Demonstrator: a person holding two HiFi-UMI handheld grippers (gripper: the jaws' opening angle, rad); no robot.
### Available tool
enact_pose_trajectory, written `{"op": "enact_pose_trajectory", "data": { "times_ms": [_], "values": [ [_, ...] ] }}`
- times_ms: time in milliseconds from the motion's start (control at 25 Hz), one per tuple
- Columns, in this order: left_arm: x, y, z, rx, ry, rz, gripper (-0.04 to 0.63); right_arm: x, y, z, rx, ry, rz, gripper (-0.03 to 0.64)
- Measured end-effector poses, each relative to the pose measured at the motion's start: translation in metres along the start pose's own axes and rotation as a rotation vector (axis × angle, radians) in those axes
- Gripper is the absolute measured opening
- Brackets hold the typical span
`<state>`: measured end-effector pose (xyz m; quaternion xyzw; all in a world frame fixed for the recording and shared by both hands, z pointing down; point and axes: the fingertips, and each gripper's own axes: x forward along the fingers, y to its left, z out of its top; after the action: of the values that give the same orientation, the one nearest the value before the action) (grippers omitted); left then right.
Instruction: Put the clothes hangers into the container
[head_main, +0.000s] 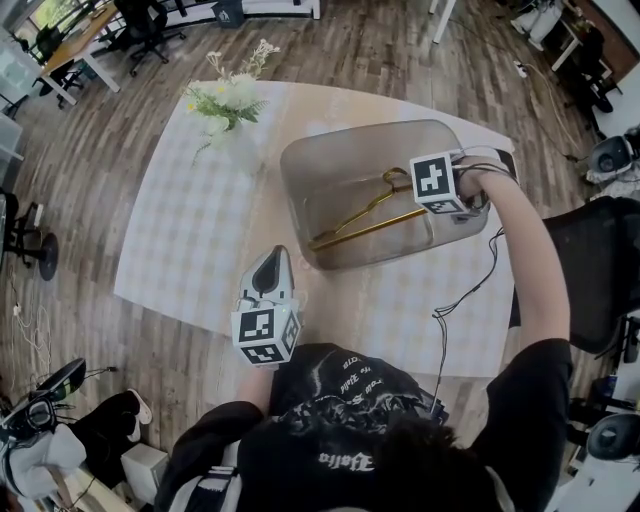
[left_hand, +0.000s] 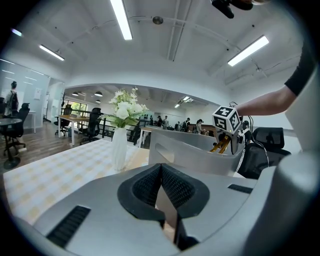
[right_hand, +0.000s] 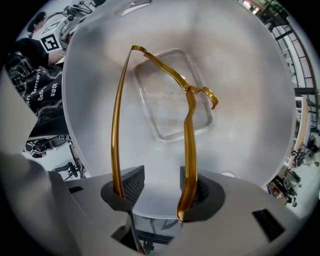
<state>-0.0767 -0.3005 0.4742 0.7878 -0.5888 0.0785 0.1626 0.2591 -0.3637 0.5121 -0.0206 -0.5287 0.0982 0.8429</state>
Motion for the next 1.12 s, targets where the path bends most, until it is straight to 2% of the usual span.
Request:
{"op": "enact_pose_trajectory", "data": {
  "times_ms": [200, 400, 640, 880, 1120],
  "values": [
    [0.000, 0.000, -0.002, -0.001, 0.003, 0.002, 0.020, 0.016, -0.002, 0.009, -0.001, 0.016, -0.001, 0.232],
    [0.002, 0.002, -0.002, 0.001, 0.008, 0.001, 0.020, 0.029, -0.004, 0.020, -0.039, 0.077, -0.001, 0.234],
    [0.003, 0.004, -0.007, -0.004, 0.025, 0.006, 0.020, 0.041, -0.001, 0.021, -0.046, 0.092, 0.040, 0.235],
    [0.007, -0.001, -0.012, -0.002, 0.034, -0.005, 0.020, 0.050, -0.010, 0.020, -0.082, 0.109, -0.012, 0.239],
    [0.004, -0.002, -0.014, -0.004, 0.033, -0.014, 0.020, 0.049, -0.021, 0.026, -0.091, 0.070, -0.081, 0.253]
  ]
}}
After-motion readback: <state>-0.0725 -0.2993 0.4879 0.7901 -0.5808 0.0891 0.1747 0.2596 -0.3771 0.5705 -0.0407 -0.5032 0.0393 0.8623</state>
